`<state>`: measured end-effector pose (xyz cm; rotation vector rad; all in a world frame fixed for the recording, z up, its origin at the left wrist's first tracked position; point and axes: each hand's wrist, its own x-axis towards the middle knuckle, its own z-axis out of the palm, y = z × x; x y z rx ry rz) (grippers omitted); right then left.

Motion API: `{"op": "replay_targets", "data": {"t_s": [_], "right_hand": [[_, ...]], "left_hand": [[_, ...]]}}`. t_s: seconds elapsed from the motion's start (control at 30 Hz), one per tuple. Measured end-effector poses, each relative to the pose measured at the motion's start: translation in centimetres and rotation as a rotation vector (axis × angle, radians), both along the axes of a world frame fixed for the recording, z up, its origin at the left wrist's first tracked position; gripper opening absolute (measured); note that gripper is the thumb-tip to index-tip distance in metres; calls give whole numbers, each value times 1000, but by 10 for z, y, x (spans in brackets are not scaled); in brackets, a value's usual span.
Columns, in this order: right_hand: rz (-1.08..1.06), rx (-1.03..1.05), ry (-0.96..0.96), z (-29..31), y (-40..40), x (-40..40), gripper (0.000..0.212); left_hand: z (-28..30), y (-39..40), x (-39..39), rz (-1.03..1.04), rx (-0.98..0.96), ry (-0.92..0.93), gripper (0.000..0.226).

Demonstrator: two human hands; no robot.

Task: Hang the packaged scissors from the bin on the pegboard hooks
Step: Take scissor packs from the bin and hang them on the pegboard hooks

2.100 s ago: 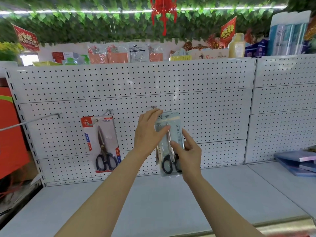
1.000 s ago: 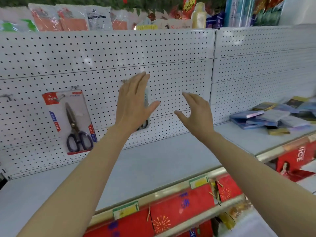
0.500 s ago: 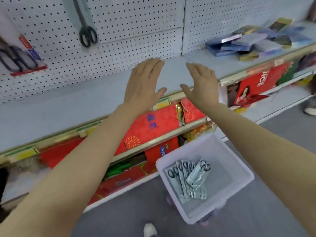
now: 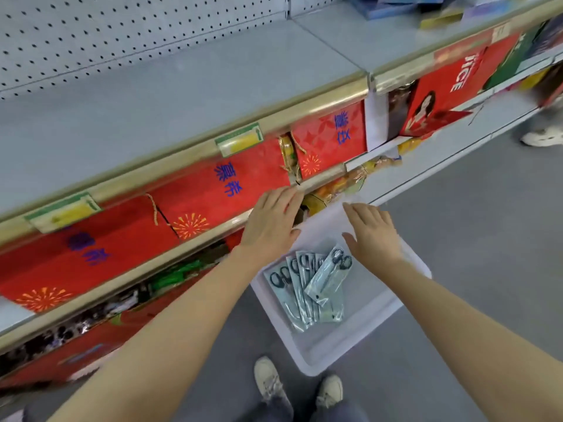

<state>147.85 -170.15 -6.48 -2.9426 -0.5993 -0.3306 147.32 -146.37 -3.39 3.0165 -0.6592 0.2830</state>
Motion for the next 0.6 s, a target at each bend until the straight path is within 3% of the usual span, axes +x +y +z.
{"op": "replay_targets", "data": {"t_s": [0.27,0.5,0.6], "right_hand": [[148,-188,244,-122,-16,0,67],[460,-477,443,-202,-17,2,84],[568,-624,463,-226,-19,7,75]], "left_hand": [[-106,-16,-22,35,53,139,74],[-177,-27,-46,82,38,214,75],[-193,-28,-55,87,53,237,73]]}}
